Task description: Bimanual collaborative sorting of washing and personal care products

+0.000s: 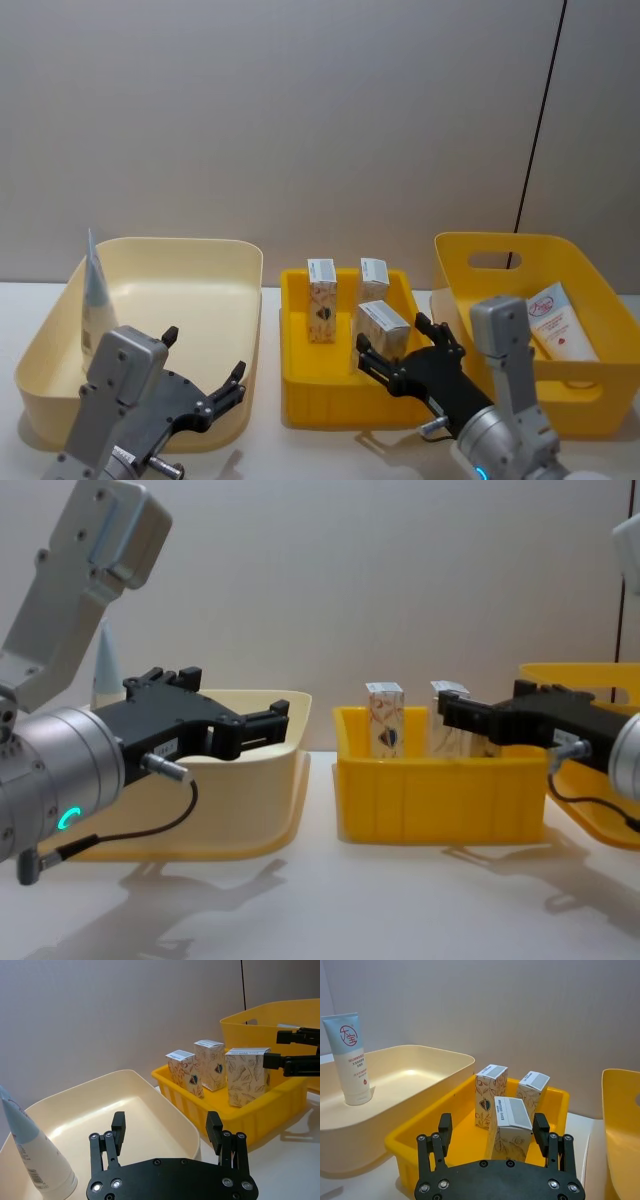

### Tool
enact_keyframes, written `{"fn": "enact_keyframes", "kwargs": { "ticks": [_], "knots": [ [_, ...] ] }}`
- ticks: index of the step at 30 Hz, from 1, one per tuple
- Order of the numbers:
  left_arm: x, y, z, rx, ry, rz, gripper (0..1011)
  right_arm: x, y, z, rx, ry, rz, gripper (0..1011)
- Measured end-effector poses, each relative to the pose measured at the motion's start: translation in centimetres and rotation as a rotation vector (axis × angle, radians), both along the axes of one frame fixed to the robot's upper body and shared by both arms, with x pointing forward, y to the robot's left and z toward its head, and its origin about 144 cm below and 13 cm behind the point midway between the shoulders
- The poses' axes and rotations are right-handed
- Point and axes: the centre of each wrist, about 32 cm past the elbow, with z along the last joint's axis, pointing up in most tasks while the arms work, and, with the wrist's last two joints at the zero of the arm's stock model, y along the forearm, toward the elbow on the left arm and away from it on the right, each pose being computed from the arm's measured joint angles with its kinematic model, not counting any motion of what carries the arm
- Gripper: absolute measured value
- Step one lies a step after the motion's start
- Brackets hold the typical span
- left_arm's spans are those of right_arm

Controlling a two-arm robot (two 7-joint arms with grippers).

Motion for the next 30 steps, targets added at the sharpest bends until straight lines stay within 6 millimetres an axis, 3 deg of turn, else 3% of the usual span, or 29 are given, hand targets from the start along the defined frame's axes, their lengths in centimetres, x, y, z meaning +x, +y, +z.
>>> {"fn": "enact_keyframes", "kwargs": {
  "ticks": [30],
  "knots": [
    [0.0, 0.0, 0.0, 0.0, 0.0, 0.0, 1003, 1.5, 1.3, -1.3, 0.0, -0.034, -0.095, 1001]
  ]
}}
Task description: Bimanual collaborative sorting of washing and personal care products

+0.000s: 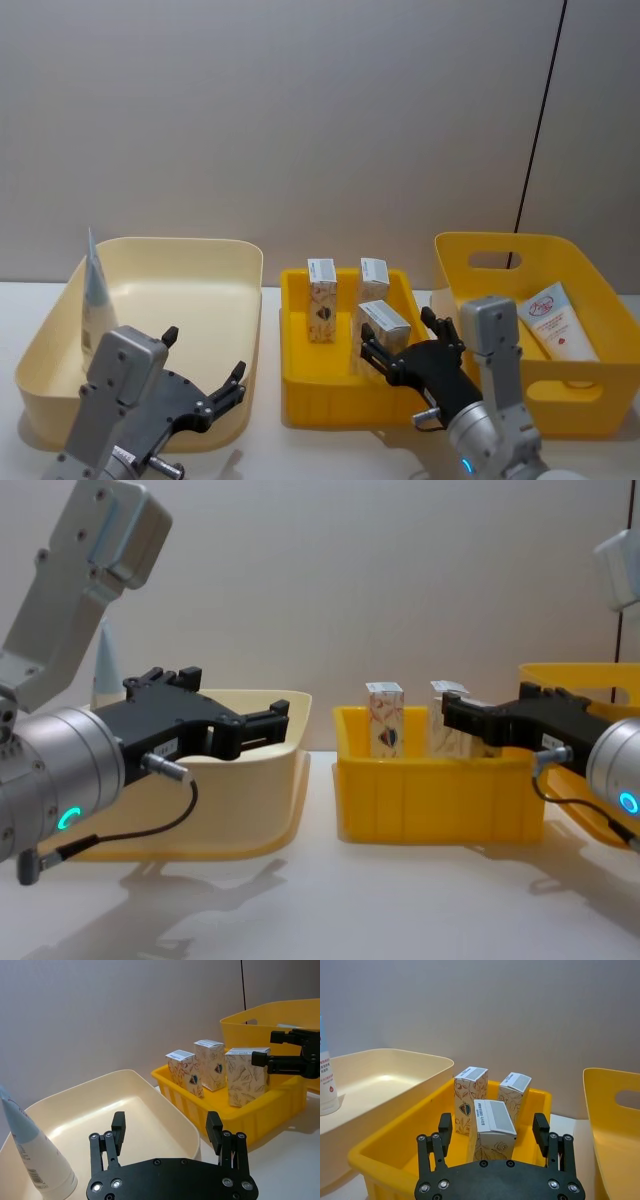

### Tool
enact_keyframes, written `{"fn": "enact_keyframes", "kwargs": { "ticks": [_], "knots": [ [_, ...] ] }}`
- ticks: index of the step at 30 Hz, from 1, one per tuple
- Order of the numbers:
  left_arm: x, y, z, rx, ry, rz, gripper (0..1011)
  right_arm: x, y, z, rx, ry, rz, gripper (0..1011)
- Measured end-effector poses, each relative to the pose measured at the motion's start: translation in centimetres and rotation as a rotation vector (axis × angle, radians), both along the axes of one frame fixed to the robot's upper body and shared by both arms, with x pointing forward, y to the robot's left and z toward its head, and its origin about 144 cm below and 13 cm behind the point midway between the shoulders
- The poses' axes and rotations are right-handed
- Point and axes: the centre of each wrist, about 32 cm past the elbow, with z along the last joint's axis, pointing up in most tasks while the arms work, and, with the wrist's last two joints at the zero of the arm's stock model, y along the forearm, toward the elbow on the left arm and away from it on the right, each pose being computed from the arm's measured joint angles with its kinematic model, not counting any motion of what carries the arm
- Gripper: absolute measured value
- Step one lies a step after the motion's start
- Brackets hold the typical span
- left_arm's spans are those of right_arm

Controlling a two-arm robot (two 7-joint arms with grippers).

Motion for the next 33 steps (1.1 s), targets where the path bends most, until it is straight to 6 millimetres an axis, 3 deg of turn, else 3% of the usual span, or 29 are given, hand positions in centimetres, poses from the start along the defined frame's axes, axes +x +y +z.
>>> {"fn": "enact_keyframes", "kwargs": {
  "ticks": [22, 33],
  "knots": [
    [0.0, 0.0, 0.0, 0.0, 0.0, 0.0, 1003, 1.6, 1.5, 0.0, -0.008, 0.051, -0.005, 993],
    [0.0, 0.0, 0.0, 0.0, 0.0, 0.0, 1003, 1.9, 1.8, 0.0, -0.011, 0.059, -0.011, 730]
  ]
}}
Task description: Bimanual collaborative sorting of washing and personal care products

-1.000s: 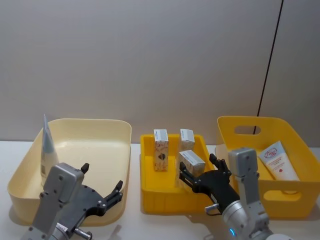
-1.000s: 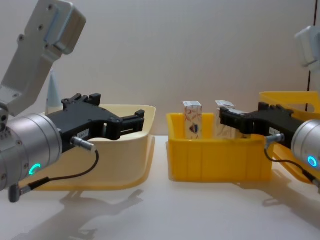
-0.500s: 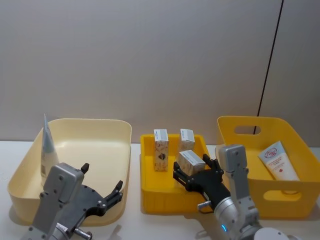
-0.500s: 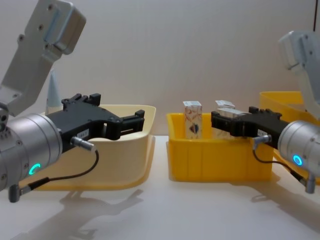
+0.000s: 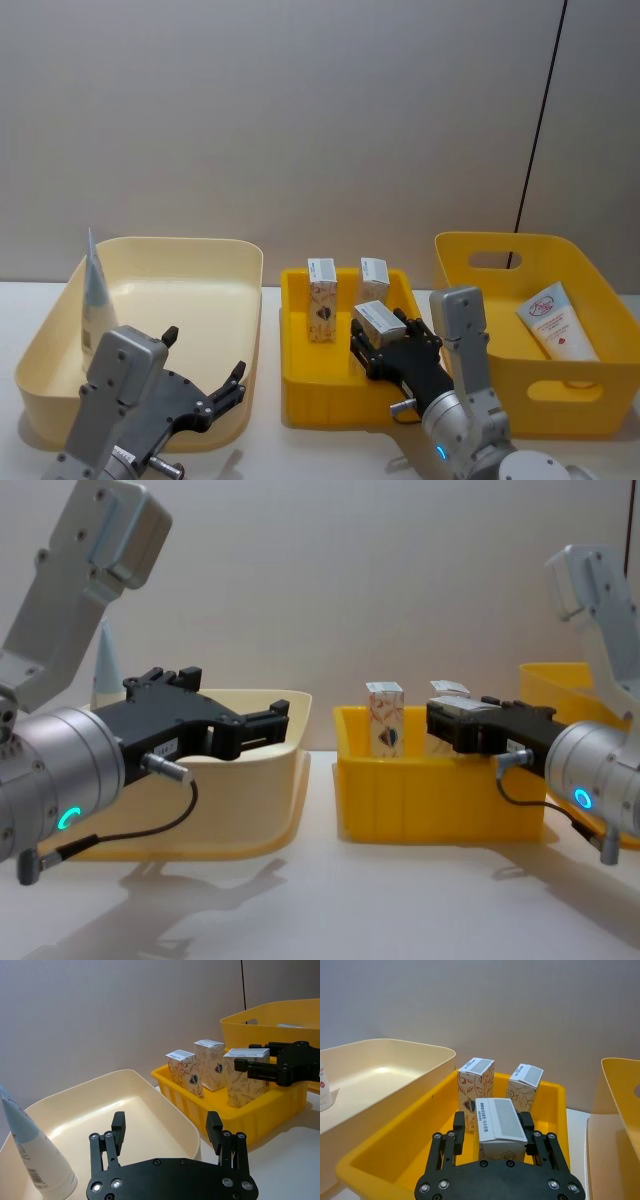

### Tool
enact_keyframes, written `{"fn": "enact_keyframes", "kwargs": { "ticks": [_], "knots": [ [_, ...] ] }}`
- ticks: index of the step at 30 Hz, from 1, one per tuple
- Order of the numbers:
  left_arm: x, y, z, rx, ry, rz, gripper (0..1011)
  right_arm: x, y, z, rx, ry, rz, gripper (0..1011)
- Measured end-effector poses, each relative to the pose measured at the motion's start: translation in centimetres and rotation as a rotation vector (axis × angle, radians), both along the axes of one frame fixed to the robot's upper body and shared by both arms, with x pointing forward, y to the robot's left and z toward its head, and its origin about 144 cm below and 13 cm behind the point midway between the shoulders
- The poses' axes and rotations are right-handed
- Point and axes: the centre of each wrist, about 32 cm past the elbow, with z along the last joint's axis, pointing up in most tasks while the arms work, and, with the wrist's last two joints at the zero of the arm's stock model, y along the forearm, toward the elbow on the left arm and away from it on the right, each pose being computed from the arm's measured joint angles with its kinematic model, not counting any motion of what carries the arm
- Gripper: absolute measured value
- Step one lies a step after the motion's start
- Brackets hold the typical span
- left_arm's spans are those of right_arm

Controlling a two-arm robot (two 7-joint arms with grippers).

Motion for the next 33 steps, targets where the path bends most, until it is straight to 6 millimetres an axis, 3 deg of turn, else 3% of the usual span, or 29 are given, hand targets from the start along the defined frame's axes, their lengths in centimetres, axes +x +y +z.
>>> {"fn": "enact_keyframes", "kwargs": {
  "ticks": [9, 33],
  "knots": [
    [0.0, 0.0, 0.0, 0.0, 0.0, 0.0, 1003, 0.1, 0.1, 0.0, -0.001, 0.002, -0.002, 444],
    [0.0, 0.0, 0.0, 0.0, 0.0, 0.0, 1003, 0.2, -0.9, 0.5, 0.086, -0.171, 0.006, 434]
  ]
}}
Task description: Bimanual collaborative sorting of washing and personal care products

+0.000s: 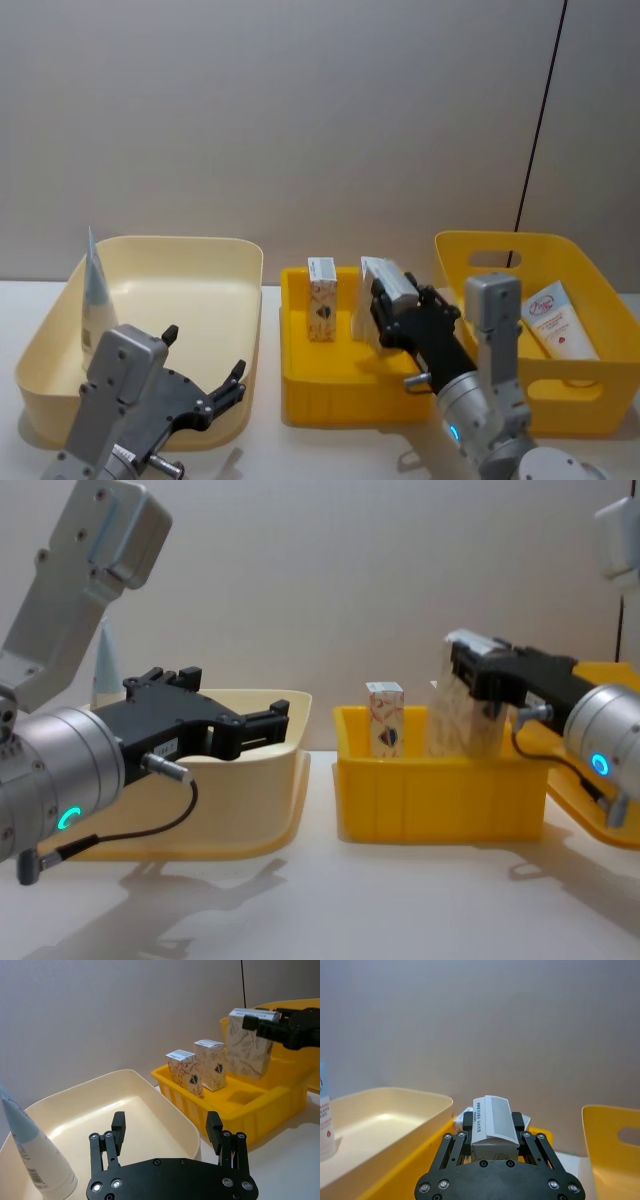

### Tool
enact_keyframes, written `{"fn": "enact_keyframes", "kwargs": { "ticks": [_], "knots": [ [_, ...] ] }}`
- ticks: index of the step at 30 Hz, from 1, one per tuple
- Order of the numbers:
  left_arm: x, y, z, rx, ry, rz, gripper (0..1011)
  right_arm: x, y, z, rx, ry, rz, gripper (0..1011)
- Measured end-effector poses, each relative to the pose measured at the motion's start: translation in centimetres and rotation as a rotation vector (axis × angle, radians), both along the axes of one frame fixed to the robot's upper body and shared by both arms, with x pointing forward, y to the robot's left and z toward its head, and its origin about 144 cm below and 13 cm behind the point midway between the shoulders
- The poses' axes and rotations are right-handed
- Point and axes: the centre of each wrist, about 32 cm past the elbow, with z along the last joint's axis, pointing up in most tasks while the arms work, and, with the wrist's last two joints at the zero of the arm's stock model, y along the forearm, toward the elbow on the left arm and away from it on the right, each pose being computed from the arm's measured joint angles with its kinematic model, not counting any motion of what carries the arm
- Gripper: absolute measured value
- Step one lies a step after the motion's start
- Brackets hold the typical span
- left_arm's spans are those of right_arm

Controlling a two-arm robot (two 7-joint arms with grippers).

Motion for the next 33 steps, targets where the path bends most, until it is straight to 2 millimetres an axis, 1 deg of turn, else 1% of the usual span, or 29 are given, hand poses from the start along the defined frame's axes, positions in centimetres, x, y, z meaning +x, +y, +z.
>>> {"fn": "enact_keyframes", "kwargs": {
  "ticks": [14, 19, 21, 24, 29, 33],
  "knots": [
    [0.0, 0.0, 0.0, 0.0, 0.0, 0.0, 1003, 0.8, -1.1, 1.3, 0.111, -0.2, -0.009, 435],
    [0.0, 0.0, 0.0, 0.0, 0.0, 0.0, 1003, 1.0, -2.2, 2.2, 0.157, -0.283, -0.041, 435],
    [0.0, 0.0, 0.0, 0.0, 0.0, 0.0, 1003, 1.1, -2.8, 2.7, 0.176, -0.321, -0.062, 435],
    [0.0, 0.0, 0.0, 0.0, 0.0, 0.0, 1003, 1.0, -3.4, 3.1, 0.191, -0.348, -0.084, 435],
    [0.0, 0.0, 0.0, 0.0, 0.0, 0.0, 1003, 0.5, -4.9, 4.1, 0.224, -0.403, -0.142, 435],
    [0.0, 0.0, 0.0, 0.0, 0.0, 0.0, 1004, -0.1, -5.6, 4.5, 0.234, -0.417, -0.171, 435]
  ]
}}
